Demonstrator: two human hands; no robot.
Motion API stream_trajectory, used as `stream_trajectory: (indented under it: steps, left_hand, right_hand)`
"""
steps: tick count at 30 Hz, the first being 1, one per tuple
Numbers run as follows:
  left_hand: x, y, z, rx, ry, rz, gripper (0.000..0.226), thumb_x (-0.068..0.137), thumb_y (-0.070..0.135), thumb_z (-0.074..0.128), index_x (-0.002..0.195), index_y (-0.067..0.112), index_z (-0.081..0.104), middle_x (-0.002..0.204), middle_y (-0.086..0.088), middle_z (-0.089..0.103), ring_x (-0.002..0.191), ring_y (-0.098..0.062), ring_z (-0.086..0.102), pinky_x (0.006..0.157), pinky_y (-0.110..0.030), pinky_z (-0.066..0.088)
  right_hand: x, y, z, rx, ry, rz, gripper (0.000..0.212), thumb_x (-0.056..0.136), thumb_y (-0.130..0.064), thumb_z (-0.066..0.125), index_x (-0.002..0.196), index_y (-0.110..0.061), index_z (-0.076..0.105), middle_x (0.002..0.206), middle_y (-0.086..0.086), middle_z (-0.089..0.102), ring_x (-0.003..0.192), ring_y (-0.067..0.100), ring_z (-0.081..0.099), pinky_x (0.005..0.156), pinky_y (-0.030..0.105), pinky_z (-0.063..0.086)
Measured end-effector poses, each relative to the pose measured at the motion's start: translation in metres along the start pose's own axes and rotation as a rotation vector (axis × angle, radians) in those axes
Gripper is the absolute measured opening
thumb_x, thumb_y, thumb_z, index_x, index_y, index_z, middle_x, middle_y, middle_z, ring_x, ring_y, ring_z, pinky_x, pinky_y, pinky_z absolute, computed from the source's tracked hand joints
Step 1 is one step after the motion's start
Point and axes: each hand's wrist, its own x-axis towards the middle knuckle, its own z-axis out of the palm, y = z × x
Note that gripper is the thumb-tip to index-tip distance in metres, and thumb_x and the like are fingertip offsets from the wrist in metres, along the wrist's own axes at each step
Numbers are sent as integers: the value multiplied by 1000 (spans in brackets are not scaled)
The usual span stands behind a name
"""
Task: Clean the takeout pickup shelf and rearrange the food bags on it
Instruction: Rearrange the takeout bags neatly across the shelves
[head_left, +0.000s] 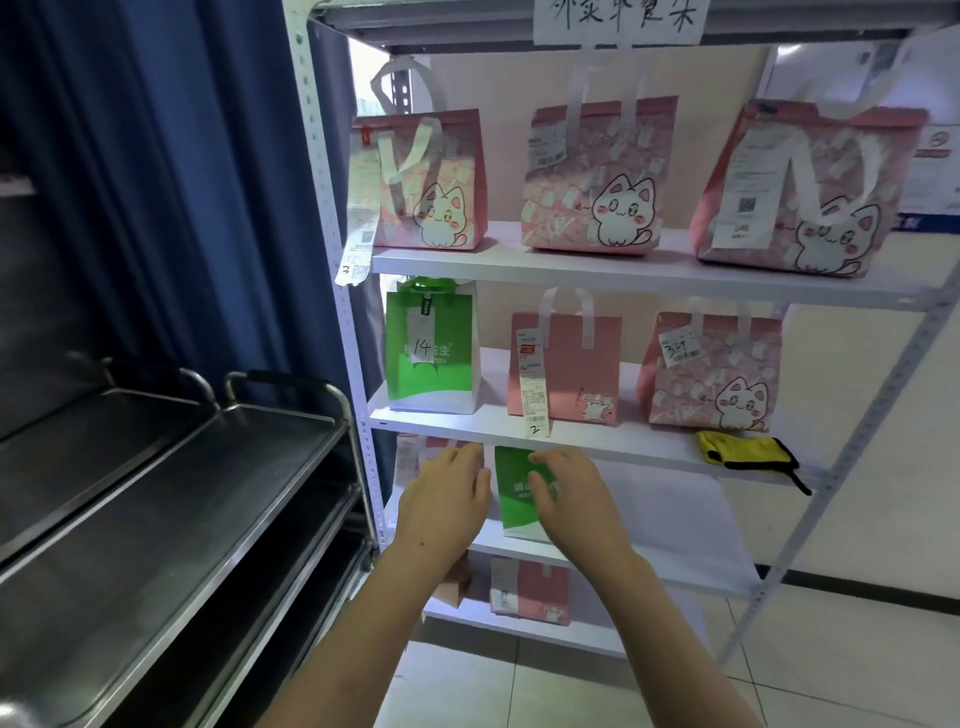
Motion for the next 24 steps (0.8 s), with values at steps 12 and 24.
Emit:
stream_trajectory:
  steps: [12,24]
  left_hand:
    - [54,-25,4,-18,30,-10,39,106,34,41,142,25,52,131,1,61,114,-22,60,84,-39,52]
    - [140,-63,44,-105,-59,29,42,107,38,41,147,28,46,143,1,53,125,-23,55,90,-41,50]
  right_hand:
    - [55,-4,29,5,-14,6,28,103,-22,54,130,-18,64,128,-3,61,117,14,55,107,33,45]
    - [120,16,69,-23,33,112,28,103,-28,54,129,-22,64,133,-4,60,125,16,52,111,38,44]
